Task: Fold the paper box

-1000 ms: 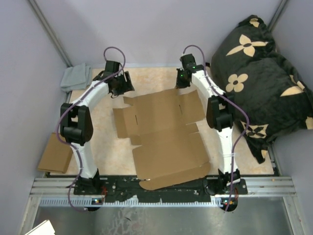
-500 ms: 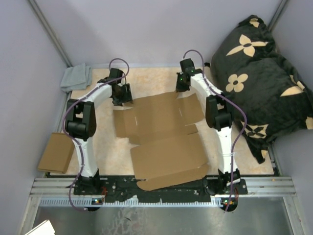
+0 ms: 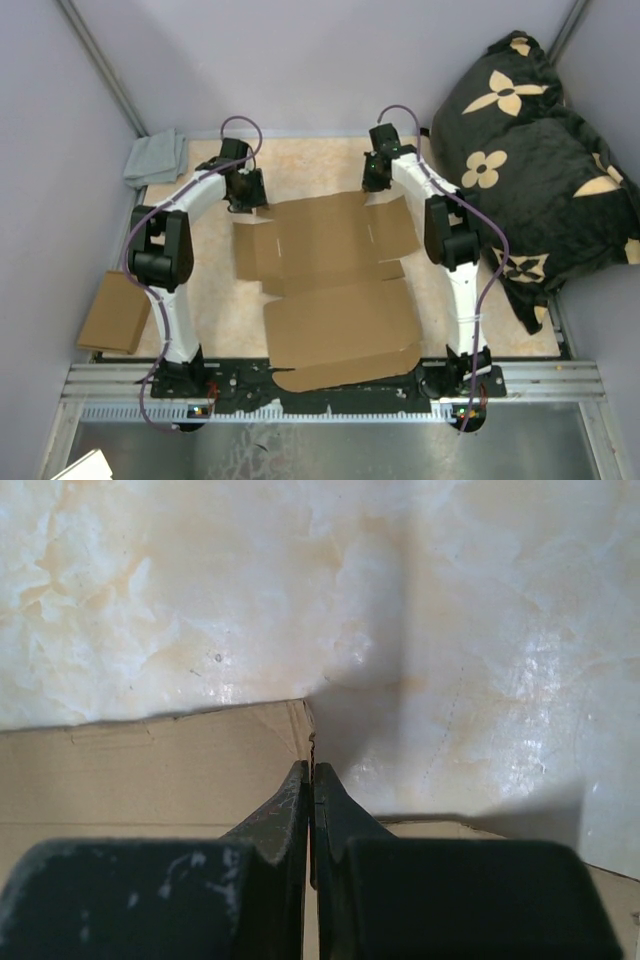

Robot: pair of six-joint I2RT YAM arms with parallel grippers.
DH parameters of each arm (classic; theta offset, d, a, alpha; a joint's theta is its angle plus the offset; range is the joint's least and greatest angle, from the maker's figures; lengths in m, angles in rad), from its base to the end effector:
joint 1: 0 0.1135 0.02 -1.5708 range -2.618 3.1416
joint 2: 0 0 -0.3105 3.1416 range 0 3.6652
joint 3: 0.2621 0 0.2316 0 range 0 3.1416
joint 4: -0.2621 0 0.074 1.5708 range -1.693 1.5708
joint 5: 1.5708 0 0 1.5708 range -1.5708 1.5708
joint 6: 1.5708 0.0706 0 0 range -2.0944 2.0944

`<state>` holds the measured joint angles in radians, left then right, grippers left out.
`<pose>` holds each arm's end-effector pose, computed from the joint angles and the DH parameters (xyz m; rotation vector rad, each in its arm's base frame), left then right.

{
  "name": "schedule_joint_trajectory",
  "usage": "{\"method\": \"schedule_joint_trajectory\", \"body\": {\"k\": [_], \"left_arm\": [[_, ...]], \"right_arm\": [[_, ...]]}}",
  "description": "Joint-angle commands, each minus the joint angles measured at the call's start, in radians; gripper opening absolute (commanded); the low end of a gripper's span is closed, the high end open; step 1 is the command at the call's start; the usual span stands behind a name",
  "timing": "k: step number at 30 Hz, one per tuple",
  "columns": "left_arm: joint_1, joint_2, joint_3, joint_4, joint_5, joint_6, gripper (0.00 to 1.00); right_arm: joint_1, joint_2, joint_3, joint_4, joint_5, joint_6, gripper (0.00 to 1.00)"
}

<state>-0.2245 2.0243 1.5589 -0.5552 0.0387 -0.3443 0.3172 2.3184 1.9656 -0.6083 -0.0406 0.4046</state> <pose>0.4463 -0.1047 0.2226 -0.1421 2.6086 -0.2554 0.5165 0.1726 0.2017 0.0957 2.5633 0.3337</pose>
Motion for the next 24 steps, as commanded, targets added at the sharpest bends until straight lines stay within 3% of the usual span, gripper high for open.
{"method": "schedule_joint_trajectory", "body": {"k": [1,9,24], "left_arm": [[-0.001,0.04,0.05,0.02,0.029,0.023,0.55],[-0.001,0.046,0.065,0.048,0.066,0.035,0.47],[-0.003,0.041,0.077,0.095,0.22,0.035,0.45]], "right_arm": [[0.007,-0.076,-0.052,-0.041,0.036,0.002,0.0],[0.007,-0.144,-0.132,-0.021,0.021,0.005,0.0],[0.008,-0.208,-0.205,0.004,-0.041,0.007,0.08]]}}
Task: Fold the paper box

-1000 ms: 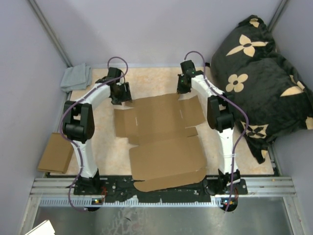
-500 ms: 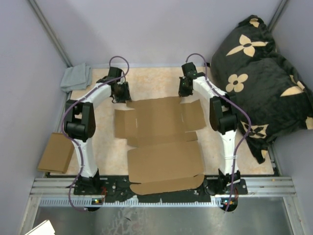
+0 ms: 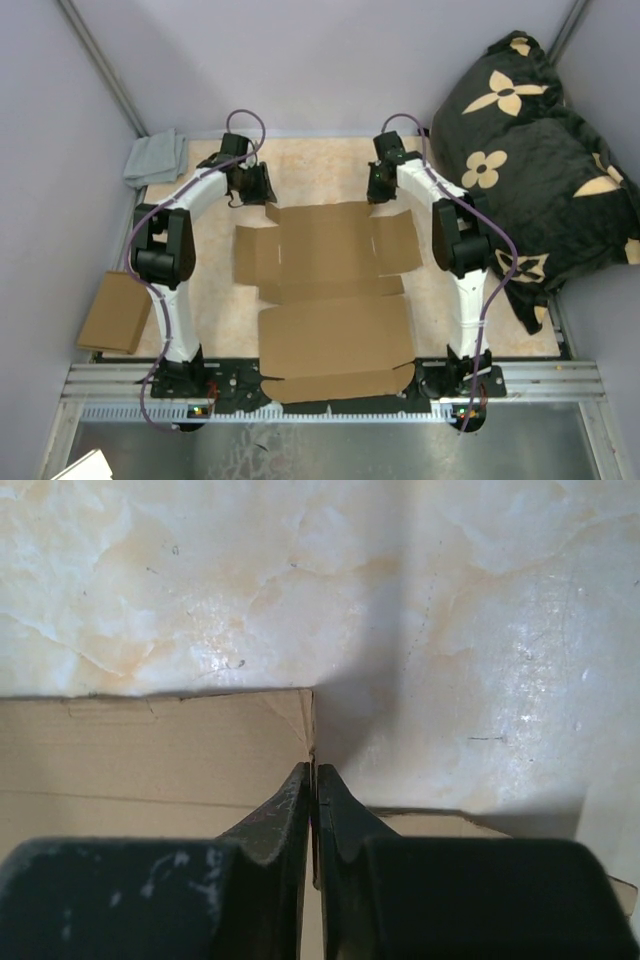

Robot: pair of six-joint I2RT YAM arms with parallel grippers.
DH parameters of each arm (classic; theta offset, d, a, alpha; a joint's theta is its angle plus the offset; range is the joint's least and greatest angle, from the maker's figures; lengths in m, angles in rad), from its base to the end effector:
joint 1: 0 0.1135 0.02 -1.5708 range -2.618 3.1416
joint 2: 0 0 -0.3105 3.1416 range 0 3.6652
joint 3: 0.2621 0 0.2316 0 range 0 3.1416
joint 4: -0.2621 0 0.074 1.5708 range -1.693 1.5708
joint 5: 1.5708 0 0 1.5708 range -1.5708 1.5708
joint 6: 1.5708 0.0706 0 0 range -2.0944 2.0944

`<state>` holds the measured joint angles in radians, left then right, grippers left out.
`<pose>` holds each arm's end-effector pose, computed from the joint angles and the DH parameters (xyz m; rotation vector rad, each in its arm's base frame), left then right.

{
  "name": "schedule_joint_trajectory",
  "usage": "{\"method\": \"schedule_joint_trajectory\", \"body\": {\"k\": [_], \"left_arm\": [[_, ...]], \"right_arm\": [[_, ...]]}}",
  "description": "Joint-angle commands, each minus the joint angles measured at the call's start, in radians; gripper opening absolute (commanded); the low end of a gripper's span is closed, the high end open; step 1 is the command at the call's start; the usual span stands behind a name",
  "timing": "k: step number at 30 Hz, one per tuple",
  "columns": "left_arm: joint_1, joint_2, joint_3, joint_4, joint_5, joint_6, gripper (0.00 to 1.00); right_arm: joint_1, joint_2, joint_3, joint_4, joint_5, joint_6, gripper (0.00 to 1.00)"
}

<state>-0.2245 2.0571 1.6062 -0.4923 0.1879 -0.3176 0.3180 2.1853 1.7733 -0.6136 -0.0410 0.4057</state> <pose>0.4619 -0.1190 0.2285 -0.0407 2.5500 -0.4529 0.4769 0.1600 0.2090 0.1002 2.6269 0.3105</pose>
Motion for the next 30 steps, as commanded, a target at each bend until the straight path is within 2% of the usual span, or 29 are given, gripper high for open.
{"method": "schedule_joint_trajectory", "body": {"k": [1,5,12,20,25,30], "left_arm": [[-0.005,0.006,0.03,0.038,0.082,0.006,0.45],[-0.025,0.009,0.047,0.039,0.082,-0.002,0.44],[-0.064,0.052,0.098,0.023,0.096,-0.012,0.44],[-0.08,0.098,0.133,0.0,0.094,-0.016,0.44],[-0.082,0.14,0.144,0.011,0.117,-0.03,0.44],[-0.085,0.177,0.154,0.014,0.135,-0.046,0.44]], "right_arm": [[0.008,-0.08,-0.013,0.012,-0.057,0.004,0.12],[0.013,-0.092,-0.003,0.016,-0.093,0.002,0.32],[0.034,-0.092,0.049,-0.009,-0.114,-0.012,0.44],[0.053,-0.066,0.094,-0.026,-0.127,-0.01,0.49],[0.065,0.015,0.15,-0.062,-0.15,-0.002,0.49],[0.076,0.065,0.137,-0.05,-0.157,0.002,0.49]]}}
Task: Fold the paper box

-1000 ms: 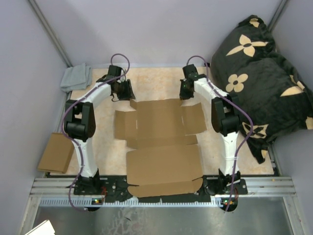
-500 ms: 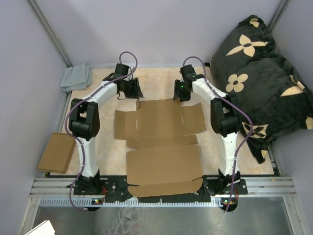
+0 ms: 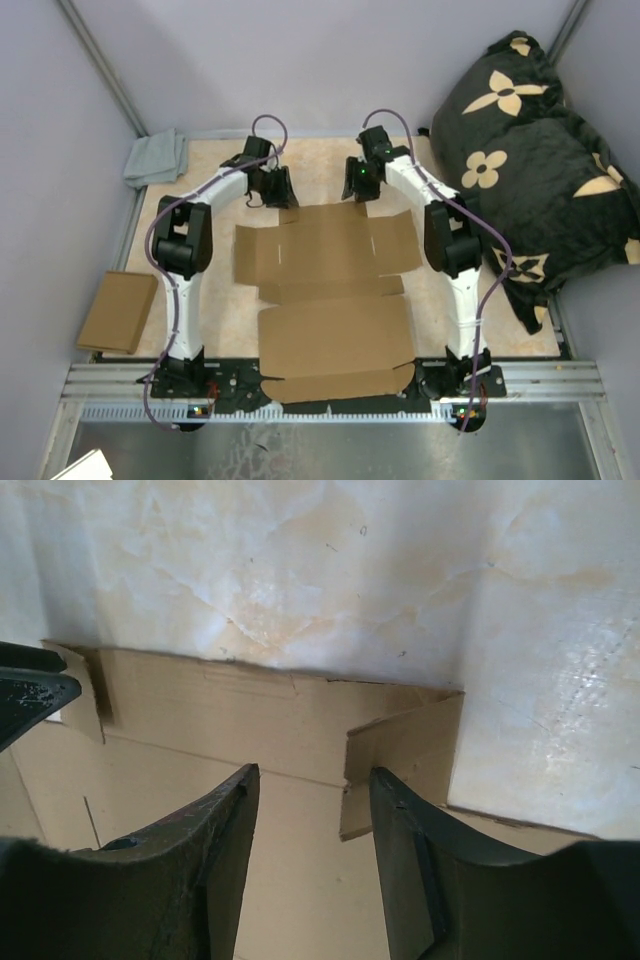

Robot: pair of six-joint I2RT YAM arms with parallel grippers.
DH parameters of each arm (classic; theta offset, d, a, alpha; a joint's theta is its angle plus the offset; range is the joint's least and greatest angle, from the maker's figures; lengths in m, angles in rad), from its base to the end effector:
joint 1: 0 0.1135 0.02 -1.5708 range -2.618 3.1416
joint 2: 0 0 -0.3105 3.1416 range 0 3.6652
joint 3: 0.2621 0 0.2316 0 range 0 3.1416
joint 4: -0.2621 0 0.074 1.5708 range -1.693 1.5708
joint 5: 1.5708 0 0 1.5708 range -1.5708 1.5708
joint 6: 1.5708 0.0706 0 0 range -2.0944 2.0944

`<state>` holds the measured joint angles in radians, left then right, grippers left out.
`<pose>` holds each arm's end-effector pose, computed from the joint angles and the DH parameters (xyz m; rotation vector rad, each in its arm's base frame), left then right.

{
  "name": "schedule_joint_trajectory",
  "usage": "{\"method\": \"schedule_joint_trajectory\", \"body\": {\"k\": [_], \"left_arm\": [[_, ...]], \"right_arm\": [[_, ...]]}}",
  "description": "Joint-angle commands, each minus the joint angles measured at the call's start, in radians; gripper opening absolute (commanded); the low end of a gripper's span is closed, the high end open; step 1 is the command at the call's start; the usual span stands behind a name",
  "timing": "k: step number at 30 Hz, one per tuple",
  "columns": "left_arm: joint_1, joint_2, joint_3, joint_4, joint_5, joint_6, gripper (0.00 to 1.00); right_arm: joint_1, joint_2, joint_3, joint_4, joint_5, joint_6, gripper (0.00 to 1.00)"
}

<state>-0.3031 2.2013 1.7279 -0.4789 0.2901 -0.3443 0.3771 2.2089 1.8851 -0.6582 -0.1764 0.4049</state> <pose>0.4823 -0.1720 0.2003 0.0672 2.5793 -0.6189 0.4750 0.2015 0.2293 -0.0338 2.6163 0.5161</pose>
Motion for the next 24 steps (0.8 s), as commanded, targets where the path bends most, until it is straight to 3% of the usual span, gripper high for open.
{"method": "schedule_joint_trajectory", "body": {"k": [1,9,18,24], "left_arm": [[-0.007,0.036,0.032,0.003,0.035,-0.019,0.44],[-0.006,0.083,0.079,0.001,0.034,-0.016,0.44],[0.009,0.207,0.328,-0.07,0.025,-0.013,0.44],[0.047,0.105,0.319,-0.101,-0.01,0.018,0.49]], "right_arm": [[0.017,0.049,0.023,-0.002,-0.021,0.003,0.49],[0.019,0.116,0.065,-0.013,-0.027,0.018,0.49],[0.017,0.242,0.297,-0.105,-0.007,0.032,0.49],[0.017,0.124,0.246,-0.078,0.072,0.035,0.5]]}}
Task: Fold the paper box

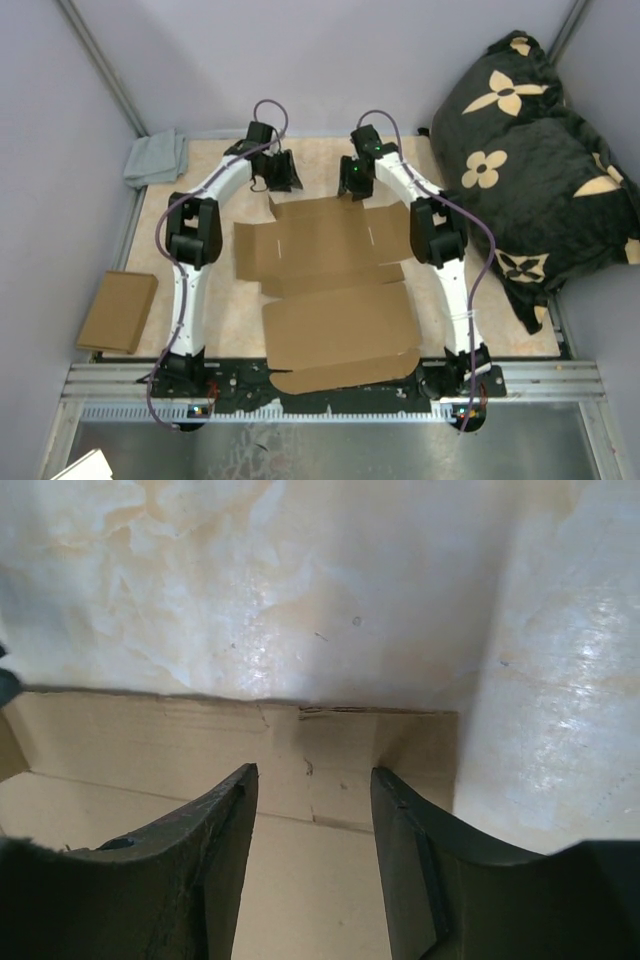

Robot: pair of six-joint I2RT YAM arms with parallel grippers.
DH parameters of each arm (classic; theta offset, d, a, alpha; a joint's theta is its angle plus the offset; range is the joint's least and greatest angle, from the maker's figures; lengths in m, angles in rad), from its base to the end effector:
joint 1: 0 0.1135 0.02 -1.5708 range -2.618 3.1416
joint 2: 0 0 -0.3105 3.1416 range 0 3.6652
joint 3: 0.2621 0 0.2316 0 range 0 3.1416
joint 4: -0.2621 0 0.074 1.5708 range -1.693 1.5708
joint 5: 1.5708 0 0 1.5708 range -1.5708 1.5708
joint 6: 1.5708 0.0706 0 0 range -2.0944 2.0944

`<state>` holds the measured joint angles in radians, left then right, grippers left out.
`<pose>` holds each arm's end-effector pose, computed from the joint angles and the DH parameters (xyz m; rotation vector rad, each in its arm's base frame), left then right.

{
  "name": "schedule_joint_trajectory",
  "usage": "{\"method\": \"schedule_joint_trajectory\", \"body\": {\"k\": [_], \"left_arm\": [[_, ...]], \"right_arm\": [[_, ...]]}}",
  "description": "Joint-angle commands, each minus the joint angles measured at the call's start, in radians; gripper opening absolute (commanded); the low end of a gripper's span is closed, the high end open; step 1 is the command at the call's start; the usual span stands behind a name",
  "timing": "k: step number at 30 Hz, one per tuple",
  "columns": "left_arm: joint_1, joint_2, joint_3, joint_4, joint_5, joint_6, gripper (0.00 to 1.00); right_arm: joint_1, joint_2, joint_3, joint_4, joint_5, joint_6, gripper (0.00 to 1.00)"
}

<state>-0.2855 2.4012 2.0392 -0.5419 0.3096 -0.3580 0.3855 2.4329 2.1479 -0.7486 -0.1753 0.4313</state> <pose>0.5380 -0.1803 0.1889 0.0449 2.5313 -0.6512 0.5149 0.2222 0.1870 -0.0034 2.6725 0.5075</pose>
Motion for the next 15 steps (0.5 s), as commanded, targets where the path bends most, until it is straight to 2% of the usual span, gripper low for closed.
{"method": "schedule_joint_trajectory", "body": {"k": [1,4,7,8,15], "left_arm": [[0.036,-0.135,-0.023,-0.034,-0.041,0.038,0.51],[0.04,-0.266,-0.143,-0.017,-0.071,0.06,0.58],[0.04,-0.412,-0.284,-0.029,-0.076,0.085,0.6],[0.04,-0.461,-0.336,-0.034,-0.073,0.089,0.6],[0.019,-0.775,-0.752,-0.058,-0.022,0.091,0.62]], "right_arm": [[0.009,-0.148,-0.067,0.053,0.095,0.008,0.52],[0.008,-0.331,-0.233,0.142,0.157,-0.01,0.59],[0.009,-0.494,-0.355,0.139,0.225,-0.064,0.72],[0.009,-0.533,-0.383,0.123,0.241,-0.086,0.73],[0.009,-0.709,-0.692,0.013,0.211,-0.115,0.73]]}}
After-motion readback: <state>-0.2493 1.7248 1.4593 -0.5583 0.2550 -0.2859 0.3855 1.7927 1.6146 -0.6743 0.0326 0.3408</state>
